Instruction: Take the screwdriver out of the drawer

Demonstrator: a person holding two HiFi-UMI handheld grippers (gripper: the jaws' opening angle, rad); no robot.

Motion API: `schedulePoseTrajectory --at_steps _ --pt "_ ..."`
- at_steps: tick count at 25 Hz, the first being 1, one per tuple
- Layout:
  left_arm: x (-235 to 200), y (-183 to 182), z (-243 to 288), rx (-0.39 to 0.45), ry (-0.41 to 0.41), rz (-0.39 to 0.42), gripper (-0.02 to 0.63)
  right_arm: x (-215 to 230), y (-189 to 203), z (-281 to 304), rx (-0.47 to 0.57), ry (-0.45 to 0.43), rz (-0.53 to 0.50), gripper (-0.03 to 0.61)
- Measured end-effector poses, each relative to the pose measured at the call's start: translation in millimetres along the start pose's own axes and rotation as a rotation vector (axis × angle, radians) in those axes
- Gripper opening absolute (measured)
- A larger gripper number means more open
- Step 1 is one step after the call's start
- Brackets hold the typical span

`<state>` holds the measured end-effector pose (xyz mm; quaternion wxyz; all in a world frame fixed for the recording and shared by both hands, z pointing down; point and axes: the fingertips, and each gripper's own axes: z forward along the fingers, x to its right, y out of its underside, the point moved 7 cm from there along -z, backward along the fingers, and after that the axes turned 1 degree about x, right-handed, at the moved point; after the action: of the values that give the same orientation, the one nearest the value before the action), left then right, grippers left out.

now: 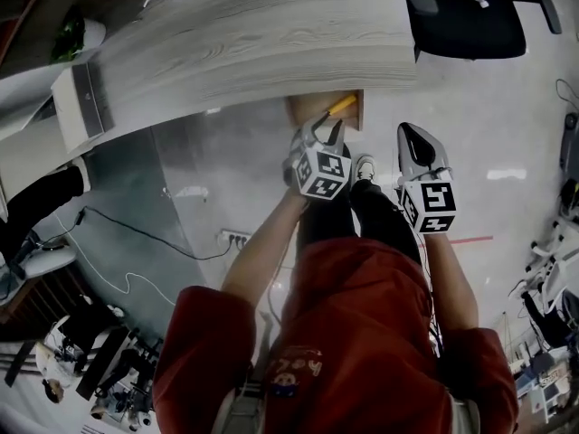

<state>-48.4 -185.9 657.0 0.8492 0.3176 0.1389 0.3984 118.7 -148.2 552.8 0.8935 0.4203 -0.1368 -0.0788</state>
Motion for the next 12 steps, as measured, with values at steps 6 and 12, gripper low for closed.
schedulePoseTrajectory --at_steps 6,12 --pt "6 17 31 -0.060 0.043 0.039 0.135 1 13 1 -0.025 0.022 0.017 0.000" --pt "0 29 62 -0.099 0.061 0.048 0.135 5 25 5 -0.048 0.043 0.041 0.000"
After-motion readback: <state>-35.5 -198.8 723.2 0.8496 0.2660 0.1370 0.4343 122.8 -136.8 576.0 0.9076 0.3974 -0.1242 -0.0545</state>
